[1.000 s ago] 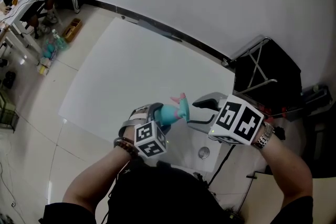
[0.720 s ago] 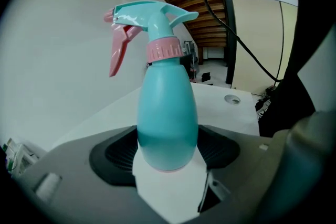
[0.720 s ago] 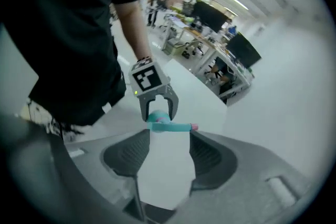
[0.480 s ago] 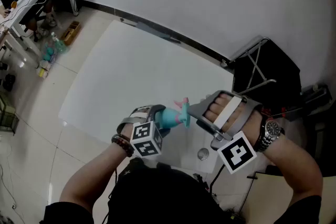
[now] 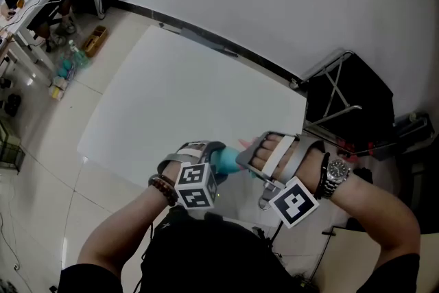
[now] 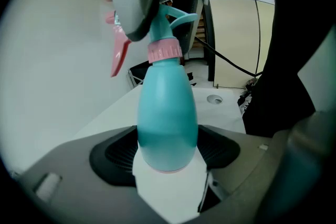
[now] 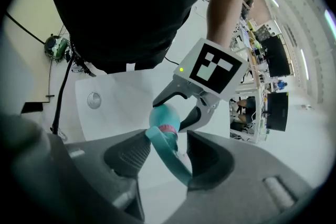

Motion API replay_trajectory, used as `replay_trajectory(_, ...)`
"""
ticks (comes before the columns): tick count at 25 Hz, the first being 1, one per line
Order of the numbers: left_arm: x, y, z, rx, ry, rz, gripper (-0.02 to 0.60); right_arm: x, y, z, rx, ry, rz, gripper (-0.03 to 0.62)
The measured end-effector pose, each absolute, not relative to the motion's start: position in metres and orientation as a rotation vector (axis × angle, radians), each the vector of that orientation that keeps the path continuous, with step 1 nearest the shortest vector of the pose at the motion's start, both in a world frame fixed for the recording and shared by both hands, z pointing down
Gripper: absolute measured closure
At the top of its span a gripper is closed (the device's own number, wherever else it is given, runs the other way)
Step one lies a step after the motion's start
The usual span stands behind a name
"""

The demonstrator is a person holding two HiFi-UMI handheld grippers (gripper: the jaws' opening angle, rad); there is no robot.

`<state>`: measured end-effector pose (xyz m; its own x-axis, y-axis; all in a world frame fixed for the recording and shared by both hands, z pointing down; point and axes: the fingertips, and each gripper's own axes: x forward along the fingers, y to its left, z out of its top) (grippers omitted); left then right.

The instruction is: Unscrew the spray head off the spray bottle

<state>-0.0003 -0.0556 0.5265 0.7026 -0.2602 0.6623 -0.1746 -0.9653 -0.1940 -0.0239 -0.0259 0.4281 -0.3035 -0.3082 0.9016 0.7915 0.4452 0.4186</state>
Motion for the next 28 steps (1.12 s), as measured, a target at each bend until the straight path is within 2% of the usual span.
replay_trajectory(3, -0.001, -0.056, 0.526, -2.782, 0.369, -1.126, 0.202, -0.025, -0.025, 0.428, -0.438, -1.523, -1.118, 0.469)
replay_trajectory(7, -0.001, -0.06, 0.524, -2.765, 0.418, -1.131, 0.204, -0.012, -0.03, 0.435, -0.373, -1.536, -0.921, 0.471)
replay_trajectory(24, -0.008, -0.076, 0.54, -2.645, 0.619, -1.288, 0.204, -0.007, -0.073, 0.446, 0.398, -1.739, 0.338, 0.471)
replay_trajectory(26, -0.009, -0.075, 0.54, -2.662, 0.611, -1.273, 0.204, -0.011, -0.075, 0.44, 0.383, -1.789, 0.332, 0.449)
replay_trajectory(27, -0.008, -0.075, 0.539, -2.668, 0.603, -1.264, 0.204, -0.015, -0.074, 0.435, 0.358, -1.815, 0.297, 0.384)
replay_trajectory(28, -0.007, -0.075, 0.539, -2.677, 0.597, -1.254, 0.204, -0.018, -0.073, 0.43, 0.325, -1.839, 0.252, 0.36)
